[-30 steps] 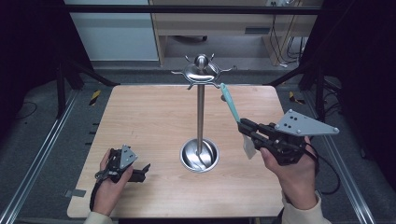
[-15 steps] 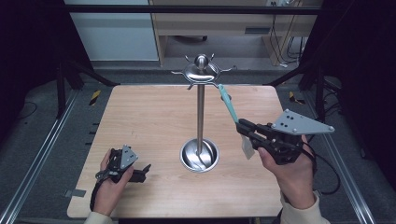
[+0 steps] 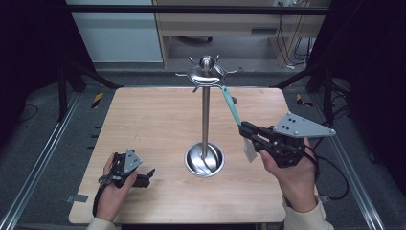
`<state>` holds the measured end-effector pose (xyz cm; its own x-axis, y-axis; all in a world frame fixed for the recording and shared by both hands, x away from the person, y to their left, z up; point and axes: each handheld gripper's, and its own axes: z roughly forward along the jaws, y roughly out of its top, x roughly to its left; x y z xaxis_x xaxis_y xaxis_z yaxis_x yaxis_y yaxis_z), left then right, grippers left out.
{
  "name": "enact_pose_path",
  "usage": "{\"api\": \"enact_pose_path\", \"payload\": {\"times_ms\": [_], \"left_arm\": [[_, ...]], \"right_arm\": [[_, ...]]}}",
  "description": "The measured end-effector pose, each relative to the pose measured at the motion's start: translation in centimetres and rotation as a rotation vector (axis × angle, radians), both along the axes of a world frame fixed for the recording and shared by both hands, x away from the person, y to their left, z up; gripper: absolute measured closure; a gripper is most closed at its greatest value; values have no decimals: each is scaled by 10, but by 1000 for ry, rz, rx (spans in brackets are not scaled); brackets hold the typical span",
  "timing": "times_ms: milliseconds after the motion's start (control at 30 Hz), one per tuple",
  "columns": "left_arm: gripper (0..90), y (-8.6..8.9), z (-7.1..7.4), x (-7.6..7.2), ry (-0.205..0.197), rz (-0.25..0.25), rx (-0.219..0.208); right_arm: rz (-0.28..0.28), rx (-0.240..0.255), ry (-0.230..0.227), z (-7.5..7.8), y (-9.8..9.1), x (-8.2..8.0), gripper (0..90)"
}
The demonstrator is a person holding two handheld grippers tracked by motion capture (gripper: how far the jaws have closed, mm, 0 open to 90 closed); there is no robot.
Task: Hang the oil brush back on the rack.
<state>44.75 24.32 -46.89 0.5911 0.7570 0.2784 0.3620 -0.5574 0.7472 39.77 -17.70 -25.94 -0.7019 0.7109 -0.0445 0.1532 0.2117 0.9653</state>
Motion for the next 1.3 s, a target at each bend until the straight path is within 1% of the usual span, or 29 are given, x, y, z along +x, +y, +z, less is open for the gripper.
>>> {"api": "enact_pose_path", "payload": {"times_ms": [200,433,733,1200,1300], "left_arm": [[26,0,0,0,-2,2,-4],[26,0,0,0,-2,1,0],[26,0,0,0,0,0,4],[26,0,0,0,-1,3,-1],[26,0,0,0,1,0,4]], "right_arm": [[-3,14,3,-5,4,3,824],[-5,31,-7,-10,8,7,824],[-9,70,-16,-18,15,12,825],[-4,76,-18,-22,19,17,824],[-4,77,-18,-23,21,18,827]]}}
